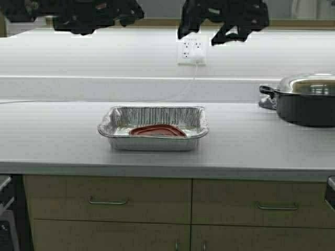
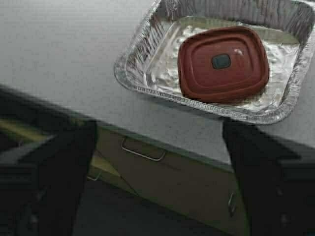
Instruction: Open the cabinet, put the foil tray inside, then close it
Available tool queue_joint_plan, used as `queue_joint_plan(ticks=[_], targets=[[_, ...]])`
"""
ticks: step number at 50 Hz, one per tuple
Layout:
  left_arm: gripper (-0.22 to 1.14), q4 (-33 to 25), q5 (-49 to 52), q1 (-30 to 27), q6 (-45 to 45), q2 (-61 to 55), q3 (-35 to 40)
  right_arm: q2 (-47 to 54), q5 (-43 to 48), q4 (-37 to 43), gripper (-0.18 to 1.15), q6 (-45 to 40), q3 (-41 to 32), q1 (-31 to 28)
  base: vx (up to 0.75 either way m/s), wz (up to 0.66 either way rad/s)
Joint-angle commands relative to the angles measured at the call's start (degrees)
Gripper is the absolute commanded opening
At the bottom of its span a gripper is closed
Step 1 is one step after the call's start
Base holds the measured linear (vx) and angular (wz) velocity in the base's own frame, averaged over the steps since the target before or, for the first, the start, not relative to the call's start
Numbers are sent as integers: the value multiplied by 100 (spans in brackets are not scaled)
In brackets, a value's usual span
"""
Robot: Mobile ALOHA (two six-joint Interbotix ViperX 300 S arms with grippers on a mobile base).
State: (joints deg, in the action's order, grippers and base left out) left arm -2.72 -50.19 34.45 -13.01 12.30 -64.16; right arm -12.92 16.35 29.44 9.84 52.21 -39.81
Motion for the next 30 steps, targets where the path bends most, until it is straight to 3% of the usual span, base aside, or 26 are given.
queue_joint_plan(ticks=[1,9,17,23,30], targets=[[102,18,-1389,-448,-703,-765,-457,457,1494,-97,104,-1046,554,-246,0,2],[102,272,-2848,-1046,-1591,-2285,-492,1327,2496,-1362,104,-2786,861,97,-1,2],[102,686,-4069,-1556,-2725,-3771,-149,1978,3349,-2874,104,-4447,914,1063,0,0],[102,861,-4790,-1793,-3445,-4667,237,2540,3999,-3806,104,-5212,817,1688,0,0],[102,1213,-4860,-1986,-3902,-5317,782,3419,4641,-4289,104,-5651,519,2109,0,3]])
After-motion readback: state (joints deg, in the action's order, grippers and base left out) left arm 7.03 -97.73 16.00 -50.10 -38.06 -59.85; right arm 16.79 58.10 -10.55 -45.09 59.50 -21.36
